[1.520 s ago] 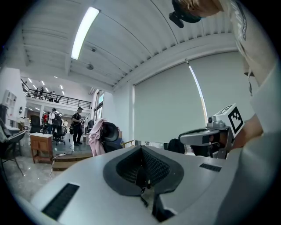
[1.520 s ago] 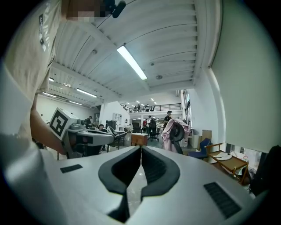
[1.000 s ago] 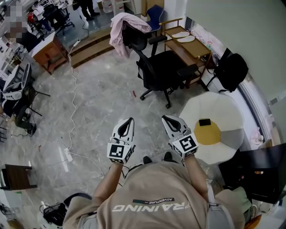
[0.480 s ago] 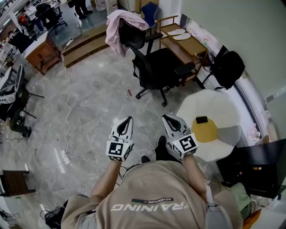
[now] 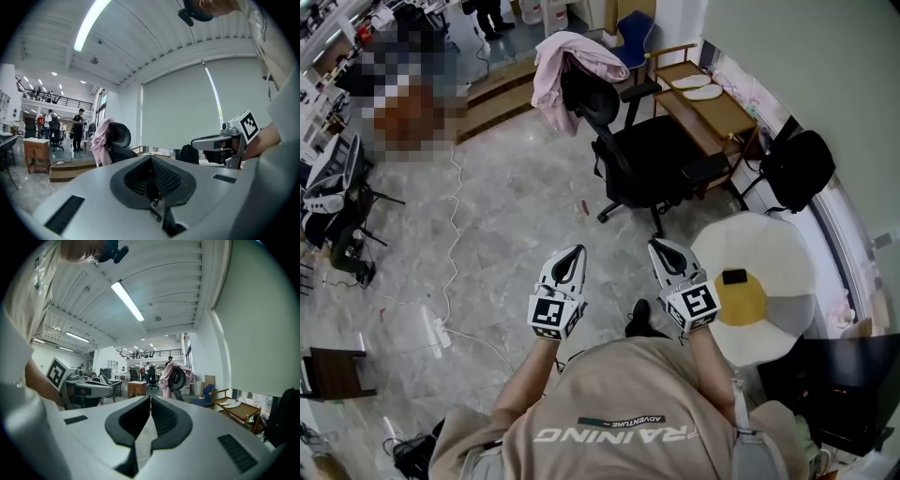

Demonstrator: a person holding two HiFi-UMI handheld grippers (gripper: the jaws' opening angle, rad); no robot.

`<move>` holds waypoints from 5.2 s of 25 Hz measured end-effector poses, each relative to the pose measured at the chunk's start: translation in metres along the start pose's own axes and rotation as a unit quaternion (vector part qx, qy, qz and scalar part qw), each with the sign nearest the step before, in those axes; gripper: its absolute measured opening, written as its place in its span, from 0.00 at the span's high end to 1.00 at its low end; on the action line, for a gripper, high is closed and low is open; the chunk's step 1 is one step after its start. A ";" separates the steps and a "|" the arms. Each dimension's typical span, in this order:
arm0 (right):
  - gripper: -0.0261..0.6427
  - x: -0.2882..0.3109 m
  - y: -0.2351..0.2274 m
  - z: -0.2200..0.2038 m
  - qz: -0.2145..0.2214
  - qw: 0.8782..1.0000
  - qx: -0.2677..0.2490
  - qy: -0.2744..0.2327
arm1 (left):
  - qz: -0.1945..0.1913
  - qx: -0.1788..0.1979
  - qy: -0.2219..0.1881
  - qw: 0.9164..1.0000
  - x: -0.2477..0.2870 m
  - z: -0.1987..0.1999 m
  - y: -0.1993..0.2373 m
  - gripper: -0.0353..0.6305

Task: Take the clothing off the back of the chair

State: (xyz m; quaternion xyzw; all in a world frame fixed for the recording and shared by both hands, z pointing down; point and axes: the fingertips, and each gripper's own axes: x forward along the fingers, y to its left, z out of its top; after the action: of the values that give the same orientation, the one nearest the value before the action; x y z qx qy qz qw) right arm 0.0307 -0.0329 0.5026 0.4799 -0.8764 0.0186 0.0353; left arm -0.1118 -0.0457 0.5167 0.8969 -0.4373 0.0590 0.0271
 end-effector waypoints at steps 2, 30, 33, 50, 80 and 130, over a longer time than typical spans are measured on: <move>0.91 0.014 -0.019 0.002 0.004 1.000 -0.003 -0.001 | 0.007 0.001 -0.007 1.000 0.020 0.007 0.006 0.93; 0.91 0.174 -0.167 0.002 0.039 0.999 -0.010 0.013 | 0.029 -0.012 -0.029 0.999 0.207 0.042 0.096 0.93; 0.91 0.198 -0.180 0.015 0.026 0.999 -0.018 0.005 | 0.022 -0.006 -0.038 0.999 0.226 0.053 0.121 0.93; 0.91 0.277 -0.215 0.036 -0.034 0.999 -0.028 -0.011 | -0.014 -0.005 -0.026 1.000 0.275 0.052 0.206 0.93; 0.64 0.406 -0.291 0.081 0.081 0.993 -0.079 -0.046 | 0.097 -0.026 -0.005 0.995 0.360 0.053 0.268 0.93; 0.81 0.491 -0.295 0.099 0.034 0.979 -0.197 -0.025 | 0.116 -0.018 0.002 0.993 0.348 0.057 0.314 0.93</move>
State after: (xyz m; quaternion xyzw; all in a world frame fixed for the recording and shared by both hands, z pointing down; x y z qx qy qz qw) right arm 0.0114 -0.6111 0.4429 0.4336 -0.8793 -0.1654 0.1070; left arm -0.1418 -0.5163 0.5040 0.8396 -0.5390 0.0562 0.0369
